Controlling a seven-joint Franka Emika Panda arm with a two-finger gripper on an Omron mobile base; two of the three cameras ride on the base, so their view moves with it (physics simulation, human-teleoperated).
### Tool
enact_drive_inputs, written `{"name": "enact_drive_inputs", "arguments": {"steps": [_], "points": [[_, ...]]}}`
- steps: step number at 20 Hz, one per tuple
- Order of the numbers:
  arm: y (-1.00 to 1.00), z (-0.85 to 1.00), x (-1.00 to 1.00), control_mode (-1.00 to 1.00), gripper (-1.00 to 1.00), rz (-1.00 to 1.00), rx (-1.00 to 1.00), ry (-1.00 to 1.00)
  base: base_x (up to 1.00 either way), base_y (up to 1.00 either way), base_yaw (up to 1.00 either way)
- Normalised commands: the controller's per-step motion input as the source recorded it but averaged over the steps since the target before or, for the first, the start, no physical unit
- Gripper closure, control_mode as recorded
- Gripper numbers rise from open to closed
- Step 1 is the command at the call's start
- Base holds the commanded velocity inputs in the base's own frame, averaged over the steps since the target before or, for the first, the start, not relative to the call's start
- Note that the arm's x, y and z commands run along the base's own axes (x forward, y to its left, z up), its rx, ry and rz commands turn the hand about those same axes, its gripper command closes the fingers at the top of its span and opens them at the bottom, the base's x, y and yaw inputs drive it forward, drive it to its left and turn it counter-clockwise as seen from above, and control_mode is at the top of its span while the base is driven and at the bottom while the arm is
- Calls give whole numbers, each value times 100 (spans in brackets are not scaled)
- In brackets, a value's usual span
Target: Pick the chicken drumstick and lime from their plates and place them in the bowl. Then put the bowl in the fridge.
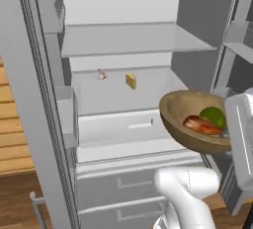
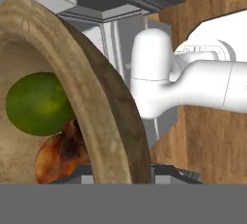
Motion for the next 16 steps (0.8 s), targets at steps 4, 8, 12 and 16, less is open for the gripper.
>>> {"name": "enact_drive_inputs", "arguments": {"steps": [4,8,12,16], "points": [[0,0,0,100,100,0,0,0,28,-24,50],[0,0,0,100,100,0,0,0,56,15,-10],[0,0,0,100,100,0,0,0,63,30,-42],[2,7,-1,-100,100,-3,0,-7,25,23,-22]]}}
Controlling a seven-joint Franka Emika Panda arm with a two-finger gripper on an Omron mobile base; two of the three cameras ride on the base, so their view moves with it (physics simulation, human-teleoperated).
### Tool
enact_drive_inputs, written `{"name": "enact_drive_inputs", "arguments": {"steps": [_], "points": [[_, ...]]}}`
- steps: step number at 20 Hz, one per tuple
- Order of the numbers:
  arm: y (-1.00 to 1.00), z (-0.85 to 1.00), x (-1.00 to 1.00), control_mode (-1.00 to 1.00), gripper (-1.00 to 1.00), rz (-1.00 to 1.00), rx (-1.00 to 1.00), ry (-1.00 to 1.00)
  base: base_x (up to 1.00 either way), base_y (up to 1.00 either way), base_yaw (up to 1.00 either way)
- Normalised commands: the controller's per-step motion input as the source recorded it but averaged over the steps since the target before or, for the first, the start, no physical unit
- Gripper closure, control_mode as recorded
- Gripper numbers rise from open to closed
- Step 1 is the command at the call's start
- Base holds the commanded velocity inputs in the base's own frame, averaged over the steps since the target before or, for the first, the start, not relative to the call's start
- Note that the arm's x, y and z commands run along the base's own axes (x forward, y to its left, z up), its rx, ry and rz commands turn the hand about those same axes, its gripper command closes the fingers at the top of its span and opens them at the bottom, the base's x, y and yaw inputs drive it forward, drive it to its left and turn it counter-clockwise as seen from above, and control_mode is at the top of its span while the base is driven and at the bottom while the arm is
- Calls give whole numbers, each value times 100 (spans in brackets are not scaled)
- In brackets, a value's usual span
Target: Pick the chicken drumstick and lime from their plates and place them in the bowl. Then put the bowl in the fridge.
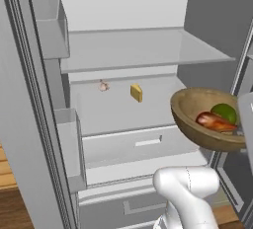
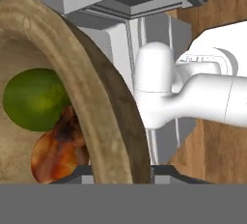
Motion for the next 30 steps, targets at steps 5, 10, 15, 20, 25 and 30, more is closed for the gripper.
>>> {"name": "enact_drive_inputs", "arguments": {"steps": [5,10,15,20,25,30], "points": [[31,69,-11,-100,100,2,-1,-38,0,0,0],[-23,43,71,-100,100,9,5,-2,0,0,0],[9,27,91,-100,100,3,-6,-22,0,0,0],[1,1,98,-100,100,1,-1,-16,0,0,0],[0,12,91,-100,100,0,0,-5,0,0,0],[0,6,84,-100,100,0,0,3,0,0,0]]}}
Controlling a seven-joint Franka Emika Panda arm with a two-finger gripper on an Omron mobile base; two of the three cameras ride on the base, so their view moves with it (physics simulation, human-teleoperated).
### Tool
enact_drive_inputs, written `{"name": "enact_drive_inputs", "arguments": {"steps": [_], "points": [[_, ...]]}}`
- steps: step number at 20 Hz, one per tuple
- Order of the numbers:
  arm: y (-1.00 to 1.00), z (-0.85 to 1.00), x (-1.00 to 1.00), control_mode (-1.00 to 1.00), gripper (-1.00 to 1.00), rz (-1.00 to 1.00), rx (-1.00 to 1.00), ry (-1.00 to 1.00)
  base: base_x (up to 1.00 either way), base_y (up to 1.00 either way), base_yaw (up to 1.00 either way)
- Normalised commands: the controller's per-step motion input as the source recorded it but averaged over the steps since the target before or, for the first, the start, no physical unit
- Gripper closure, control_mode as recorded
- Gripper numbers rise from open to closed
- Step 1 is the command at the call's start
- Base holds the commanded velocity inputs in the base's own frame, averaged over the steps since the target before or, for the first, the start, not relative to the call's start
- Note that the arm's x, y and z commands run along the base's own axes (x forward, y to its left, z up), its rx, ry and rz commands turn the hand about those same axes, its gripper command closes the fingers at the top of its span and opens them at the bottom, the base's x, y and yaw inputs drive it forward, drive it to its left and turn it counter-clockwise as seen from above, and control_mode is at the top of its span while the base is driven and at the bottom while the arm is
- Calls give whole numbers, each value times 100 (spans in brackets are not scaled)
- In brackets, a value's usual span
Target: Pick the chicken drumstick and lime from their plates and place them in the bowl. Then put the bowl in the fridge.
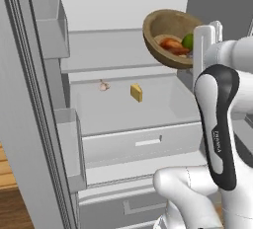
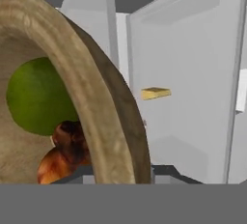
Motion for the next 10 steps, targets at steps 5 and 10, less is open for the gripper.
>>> {"name": "enact_drive_inputs", "arguments": {"steps": [5,10], "points": [[0,0,71,-100,100,0,0,7,0,0,0],[0,0,84,-100,100,0,0,0,0,0,0]]}}
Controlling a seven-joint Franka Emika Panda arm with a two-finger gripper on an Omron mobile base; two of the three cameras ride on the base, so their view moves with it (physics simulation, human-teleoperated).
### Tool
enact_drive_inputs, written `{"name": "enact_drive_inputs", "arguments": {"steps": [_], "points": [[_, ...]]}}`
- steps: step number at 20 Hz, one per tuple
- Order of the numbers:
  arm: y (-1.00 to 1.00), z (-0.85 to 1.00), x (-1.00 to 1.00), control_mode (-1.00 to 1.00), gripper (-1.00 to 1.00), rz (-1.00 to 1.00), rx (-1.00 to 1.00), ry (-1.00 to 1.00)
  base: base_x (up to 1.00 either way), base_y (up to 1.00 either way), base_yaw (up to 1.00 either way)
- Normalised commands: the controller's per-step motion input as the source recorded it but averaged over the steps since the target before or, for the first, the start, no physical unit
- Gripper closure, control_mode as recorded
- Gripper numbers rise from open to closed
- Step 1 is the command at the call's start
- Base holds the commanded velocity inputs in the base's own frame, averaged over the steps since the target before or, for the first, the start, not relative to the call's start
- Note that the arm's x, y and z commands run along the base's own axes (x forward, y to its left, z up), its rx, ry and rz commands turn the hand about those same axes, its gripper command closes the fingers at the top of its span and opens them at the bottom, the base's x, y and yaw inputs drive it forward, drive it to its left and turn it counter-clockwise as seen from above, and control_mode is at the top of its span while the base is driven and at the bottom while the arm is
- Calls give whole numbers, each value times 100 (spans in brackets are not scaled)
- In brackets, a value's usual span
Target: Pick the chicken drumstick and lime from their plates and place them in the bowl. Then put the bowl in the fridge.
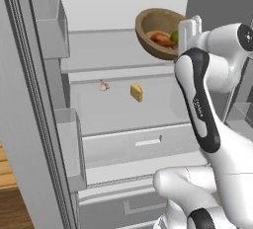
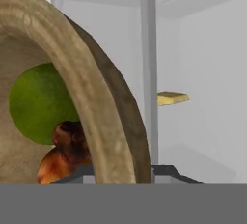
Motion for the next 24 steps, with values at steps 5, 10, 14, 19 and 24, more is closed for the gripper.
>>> {"name": "enact_drive_inputs", "arguments": {"steps": [5,10,14,19,24], "points": [[0,-11,76,-100,100,0,0,4,0,0,0],[0,-17,48,-100,100,0,0,1,0,0,0],[0,-27,41,-100,-100,0,0,2,0,0,0],[0,-4,18,-100,-100,0,0,-8,0,0,0],[6,0,-1,-100,-100,2,0,-32,0,0,0]]}}
